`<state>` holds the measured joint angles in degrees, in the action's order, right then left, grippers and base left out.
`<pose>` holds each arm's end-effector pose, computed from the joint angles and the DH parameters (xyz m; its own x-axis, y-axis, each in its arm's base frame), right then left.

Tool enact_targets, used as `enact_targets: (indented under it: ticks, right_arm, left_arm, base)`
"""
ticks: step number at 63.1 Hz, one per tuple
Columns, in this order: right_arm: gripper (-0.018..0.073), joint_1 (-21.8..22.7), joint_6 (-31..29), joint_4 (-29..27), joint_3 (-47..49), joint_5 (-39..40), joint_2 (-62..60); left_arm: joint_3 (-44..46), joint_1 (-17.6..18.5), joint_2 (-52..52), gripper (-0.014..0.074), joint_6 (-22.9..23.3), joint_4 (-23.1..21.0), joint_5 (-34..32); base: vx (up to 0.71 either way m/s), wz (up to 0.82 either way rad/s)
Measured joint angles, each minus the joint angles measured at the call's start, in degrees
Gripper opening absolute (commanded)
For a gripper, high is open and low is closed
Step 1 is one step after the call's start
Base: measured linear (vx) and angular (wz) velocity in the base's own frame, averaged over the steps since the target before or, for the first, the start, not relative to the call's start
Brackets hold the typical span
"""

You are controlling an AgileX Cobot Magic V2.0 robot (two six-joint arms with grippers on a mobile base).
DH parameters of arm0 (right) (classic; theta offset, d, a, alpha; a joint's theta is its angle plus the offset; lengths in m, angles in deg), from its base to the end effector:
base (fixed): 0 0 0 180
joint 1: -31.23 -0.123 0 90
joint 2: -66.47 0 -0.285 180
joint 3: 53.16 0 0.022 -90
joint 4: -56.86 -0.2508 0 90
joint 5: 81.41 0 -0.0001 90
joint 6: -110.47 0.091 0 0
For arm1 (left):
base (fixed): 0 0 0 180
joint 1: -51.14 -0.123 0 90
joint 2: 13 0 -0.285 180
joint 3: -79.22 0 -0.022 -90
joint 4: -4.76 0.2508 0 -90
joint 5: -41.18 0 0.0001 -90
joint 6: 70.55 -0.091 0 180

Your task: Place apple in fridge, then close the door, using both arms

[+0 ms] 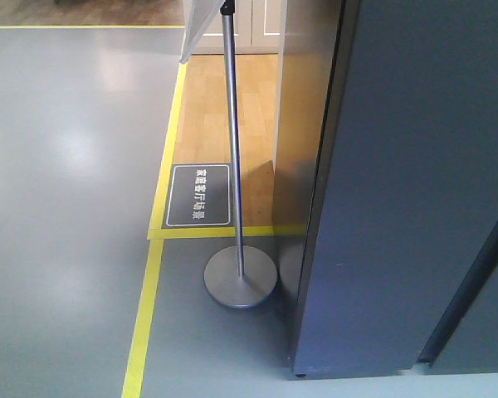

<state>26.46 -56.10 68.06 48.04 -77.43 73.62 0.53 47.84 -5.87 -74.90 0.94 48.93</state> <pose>0.0557 0.0059 0.2106 0.1340 0.0507 -0.9897 -0.1018 0.9941 0.0371 0.0565 0.0024 0.1929 -0.0623 0.0063 -0.9980 -0.0480 0.9988 0.0093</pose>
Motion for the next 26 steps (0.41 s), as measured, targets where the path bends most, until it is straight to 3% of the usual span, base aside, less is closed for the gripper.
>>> enact_targets:
  ticks: [26]
  right_arm:
    - [-0.0003,0.0,0.0,0.0,0.0,0.0,0.0]
  left_arm:
    - [0.0,0.0,0.0,-0.0006,0.0,0.0,0.0]
  base:
    - [0.00,0.00]
